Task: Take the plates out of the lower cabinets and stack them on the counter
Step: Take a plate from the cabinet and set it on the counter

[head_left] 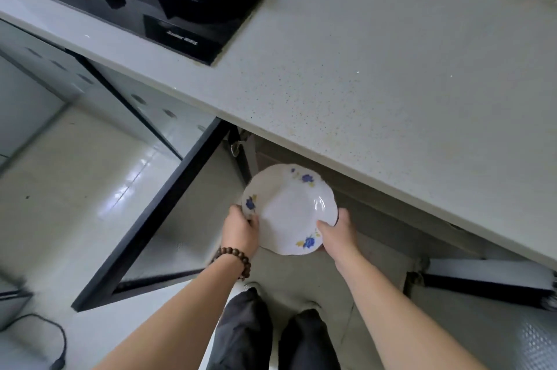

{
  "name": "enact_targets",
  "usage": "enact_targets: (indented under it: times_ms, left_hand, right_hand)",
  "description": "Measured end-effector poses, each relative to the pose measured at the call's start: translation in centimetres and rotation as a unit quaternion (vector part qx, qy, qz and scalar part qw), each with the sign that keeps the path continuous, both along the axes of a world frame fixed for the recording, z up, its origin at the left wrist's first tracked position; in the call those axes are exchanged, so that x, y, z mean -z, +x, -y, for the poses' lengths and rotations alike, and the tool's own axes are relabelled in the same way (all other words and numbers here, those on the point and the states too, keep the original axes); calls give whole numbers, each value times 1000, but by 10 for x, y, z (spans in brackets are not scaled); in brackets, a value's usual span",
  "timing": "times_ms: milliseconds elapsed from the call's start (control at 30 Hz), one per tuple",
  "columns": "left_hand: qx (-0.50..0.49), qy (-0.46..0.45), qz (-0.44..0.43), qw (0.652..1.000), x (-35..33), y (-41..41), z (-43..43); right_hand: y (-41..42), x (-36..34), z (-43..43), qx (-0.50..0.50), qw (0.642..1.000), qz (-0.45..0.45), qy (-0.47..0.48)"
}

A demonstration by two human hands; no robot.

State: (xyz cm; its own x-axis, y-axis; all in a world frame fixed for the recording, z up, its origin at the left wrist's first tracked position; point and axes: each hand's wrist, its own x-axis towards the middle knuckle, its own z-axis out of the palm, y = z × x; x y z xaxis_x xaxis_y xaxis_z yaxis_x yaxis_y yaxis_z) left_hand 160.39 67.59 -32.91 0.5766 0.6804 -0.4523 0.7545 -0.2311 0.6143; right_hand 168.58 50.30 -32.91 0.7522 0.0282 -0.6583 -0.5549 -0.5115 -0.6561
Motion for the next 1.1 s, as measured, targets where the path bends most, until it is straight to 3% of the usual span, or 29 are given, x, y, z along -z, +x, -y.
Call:
enact_targets:
  times_ms: [233, 533, 700, 1100]
  left_hand:
    - [-49, -2, 17, 999, -53, -42, 7]
    - [-126, 20, 99, 987, -124, -69, 0]
    - [-210, 24, 156, 965, -155, -93, -19]
    - [-389, 74, 187, 899, -187, -209, -78]
  right_hand:
    - [-29, -60, 2, -46, 999, 4, 10]
    - [-31, -128, -20, -113, 988, 63, 81]
    - [-31, -155, -57, -191, 967, 103, 130]
    - [-102, -190, -182, -374, 904, 101, 182]
